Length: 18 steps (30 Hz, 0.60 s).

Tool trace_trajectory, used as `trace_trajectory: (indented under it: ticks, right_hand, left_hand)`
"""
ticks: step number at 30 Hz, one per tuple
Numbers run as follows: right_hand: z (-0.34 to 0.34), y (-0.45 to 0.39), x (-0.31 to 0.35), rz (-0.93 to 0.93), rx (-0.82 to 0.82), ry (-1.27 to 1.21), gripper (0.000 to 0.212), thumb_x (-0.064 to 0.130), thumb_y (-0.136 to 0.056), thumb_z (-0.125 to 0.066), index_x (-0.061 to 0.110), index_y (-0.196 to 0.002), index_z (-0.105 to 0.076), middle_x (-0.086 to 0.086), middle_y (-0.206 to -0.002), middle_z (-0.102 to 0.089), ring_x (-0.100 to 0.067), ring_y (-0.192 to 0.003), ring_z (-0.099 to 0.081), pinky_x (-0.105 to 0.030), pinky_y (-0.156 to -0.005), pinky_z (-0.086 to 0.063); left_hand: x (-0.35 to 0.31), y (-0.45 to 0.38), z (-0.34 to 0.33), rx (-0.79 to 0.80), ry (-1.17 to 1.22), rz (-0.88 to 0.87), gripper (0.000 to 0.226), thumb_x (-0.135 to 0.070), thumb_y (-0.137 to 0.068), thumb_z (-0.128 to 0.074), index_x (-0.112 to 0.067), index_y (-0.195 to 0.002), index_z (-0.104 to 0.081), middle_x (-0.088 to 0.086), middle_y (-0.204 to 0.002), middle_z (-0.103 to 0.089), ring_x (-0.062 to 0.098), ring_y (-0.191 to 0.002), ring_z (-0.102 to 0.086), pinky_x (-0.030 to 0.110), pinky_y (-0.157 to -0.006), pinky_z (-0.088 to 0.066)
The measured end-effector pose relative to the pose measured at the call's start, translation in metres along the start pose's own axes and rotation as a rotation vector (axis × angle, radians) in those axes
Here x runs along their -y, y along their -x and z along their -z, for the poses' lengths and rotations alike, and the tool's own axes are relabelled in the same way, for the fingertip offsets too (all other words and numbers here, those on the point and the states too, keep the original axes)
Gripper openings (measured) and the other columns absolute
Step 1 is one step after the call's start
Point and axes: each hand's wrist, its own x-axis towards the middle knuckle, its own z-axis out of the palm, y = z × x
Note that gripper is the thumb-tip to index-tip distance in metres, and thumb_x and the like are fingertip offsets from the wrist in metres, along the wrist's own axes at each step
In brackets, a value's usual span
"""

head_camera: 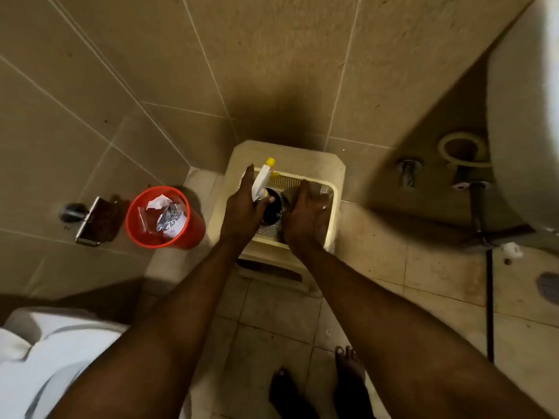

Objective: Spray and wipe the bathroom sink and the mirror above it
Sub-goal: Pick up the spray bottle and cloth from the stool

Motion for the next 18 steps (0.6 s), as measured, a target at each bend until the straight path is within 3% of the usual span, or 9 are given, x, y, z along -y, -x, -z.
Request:
trace_trajectory:
  ticks: [4,8,11,14,16,18]
  right_hand:
    - [-0.004,0.002,-0.002,-0.073,0.010,0.045,0.084,0.032,-0.084,-0.068,0.030,-0.147,-0.012,-0.023,-0.138,-0.033,-0.043,-0.118,-0.043,-0.049,-0.081,-0.049]
    - [-0.010,-0.002,-0.001,-0.056,0.011,0.050,0.092,0.022,-0.076,-0.076,0.030,-0.142,-0.012,-0.022,-0.135,-0.033,-0.044,-0.114,-0.045,-0.050,-0.074,-0.051]
    - [-0.010,-0.001,-0.002,-0.064,0.016,0.047,0.094,0.017,-0.072,-0.078,0.030,-0.139,-0.014,-0.019,-0.135,-0.030,-0.041,-0.117,-0.041,-0.051,-0.077,-0.050]
    - [-0.013,-0.002,-0.007,-0.044,0.064,0.026,0.109,0.011,-0.063,-0.084,0.028,-0.142,-0.012,-0.020,-0.138,-0.025,-0.041,-0.123,-0.034,-0.052,-0.085,-0.048]
    - [-0.013,-0.003,-0.007,-0.038,0.058,-0.009,0.111,0.007,-0.060,-0.085,0.027,-0.142,-0.013,-0.020,-0.138,-0.025,-0.042,-0.123,-0.033,-0.053,-0.085,-0.047]
    - [-0.014,-0.005,-0.006,-0.033,0.047,-0.023,0.109,0.006,-0.060,-0.084,0.027,-0.142,-0.015,-0.021,-0.139,-0.025,-0.043,-0.124,-0.032,-0.054,-0.086,-0.048]
  left_hand:
    - [0.007,-0.004,-0.001,-0.006,0.025,-0.020,0.081,-0.017,-0.086,-0.070,-0.011,-0.151,-0.022,0.019,-0.133,-0.057,0.026,-0.108,-0.060,0.016,-0.080,-0.039]
    - [0.015,-0.004,0.002,-0.022,0.011,-0.054,0.090,-0.019,-0.081,-0.075,-0.012,-0.152,-0.020,0.019,-0.122,-0.064,0.022,-0.096,-0.061,0.008,-0.071,-0.036]
    - [0.021,-0.003,0.004,0.042,-0.044,-0.085,0.093,-0.022,-0.083,-0.072,-0.015,-0.153,-0.011,0.016,-0.135,-0.058,0.030,-0.100,-0.064,0.011,-0.072,-0.035]
    - [0.027,-0.011,0.005,0.087,-0.061,-0.142,0.091,-0.022,-0.083,-0.073,-0.016,-0.152,-0.014,0.014,-0.126,-0.064,0.027,-0.098,-0.064,0.007,-0.071,-0.036]
    - [0.028,-0.020,0.005,0.131,-0.009,-0.183,0.093,-0.020,-0.079,-0.077,-0.014,-0.152,-0.020,0.013,-0.130,-0.061,0.023,-0.109,-0.061,0.008,-0.081,-0.039]
    - [0.029,-0.029,0.002,0.195,0.044,-0.223,0.099,-0.022,-0.073,-0.081,-0.009,-0.151,-0.021,0.010,-0.145,-0.048,0.020,-0.126,-0.049,0.020,-0.100,-0.039]
